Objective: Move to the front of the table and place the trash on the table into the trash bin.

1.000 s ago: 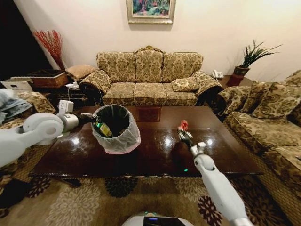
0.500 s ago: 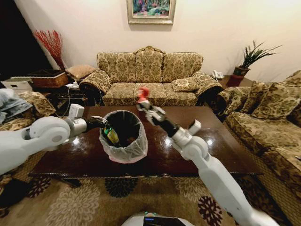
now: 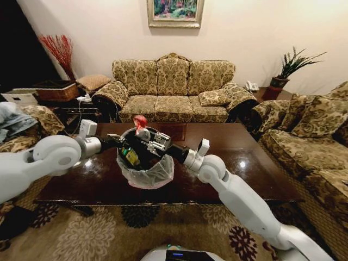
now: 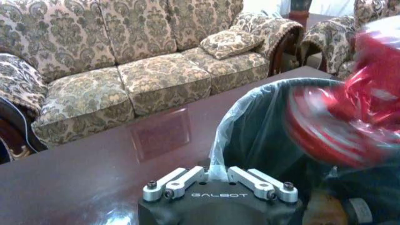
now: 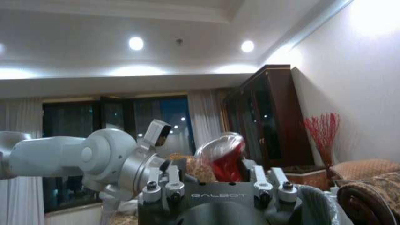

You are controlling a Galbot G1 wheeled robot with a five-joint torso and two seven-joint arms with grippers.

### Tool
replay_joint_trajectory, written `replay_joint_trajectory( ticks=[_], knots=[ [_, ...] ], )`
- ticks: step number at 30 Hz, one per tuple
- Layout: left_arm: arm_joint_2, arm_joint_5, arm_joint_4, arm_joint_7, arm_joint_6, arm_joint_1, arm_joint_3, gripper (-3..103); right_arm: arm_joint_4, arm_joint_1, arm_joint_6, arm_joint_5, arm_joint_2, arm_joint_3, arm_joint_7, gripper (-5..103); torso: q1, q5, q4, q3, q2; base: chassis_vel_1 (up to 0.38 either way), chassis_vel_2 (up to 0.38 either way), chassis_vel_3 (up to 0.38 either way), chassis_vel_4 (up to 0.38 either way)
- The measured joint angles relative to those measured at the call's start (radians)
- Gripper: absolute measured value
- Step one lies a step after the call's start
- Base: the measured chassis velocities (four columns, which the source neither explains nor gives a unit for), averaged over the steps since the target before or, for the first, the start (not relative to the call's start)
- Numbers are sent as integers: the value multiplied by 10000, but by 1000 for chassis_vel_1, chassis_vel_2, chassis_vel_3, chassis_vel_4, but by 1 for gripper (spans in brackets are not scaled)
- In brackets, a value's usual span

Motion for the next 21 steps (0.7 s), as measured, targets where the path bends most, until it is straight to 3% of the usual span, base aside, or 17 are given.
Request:
replay_joint_trajectory(
  ticks=[2, 5, 7, 10, 12, 16, 21],
  knots=[
    [-18, 0, 8, 0, 3, 0, 3, 2, -6, -6, 0, -7, 0, 0, 1, 61, 0, 0, 0, 0, 0, 0, 0, 0, 0],
    [-67, 0, 52, 0, 7, 0, 17, 2, 5, -32, 6, 11, -34, 38, -8, 77, 0, 0, 0, 1, 0, 0, 0, 0, 0],
    [-81, 0, 63, -2, 8, 1, 23, 2, 14, -45, 9, 21, -50, 58, -14, 77, 0, 0, 0, 1, 0, 0, 0, 0, 0],
    [-134, 5, 79, 2, 18, 10, 40, 2, 93, -156, 24, 74, -120, 170, -24, 93, 0, 0, 0, 0, 0, 0, 0, 0, 0],
    [-148, 10, 93, 4, 21, 11, 44, 2, 112, -183, 28, 85, -130, 208, -25, 97, 0, 0, 0, 0, 0, 0, 0, 0, 0],
    [-277, 24, 209, -11, 82, 12, 58, 2, 345, -495, 51, 233, -189, 632, 6, 100, 0, 0, 1, 0, -1, 0, 0, 0, 0],
    [-418, -396, 464, -507, 262, -88, 17, 2, 1039, -1656, 450, 273, -799, 1562, 1313, 100, 0, -4, 2, 0, -1, 0, 0, 0, 0]
  ],
)
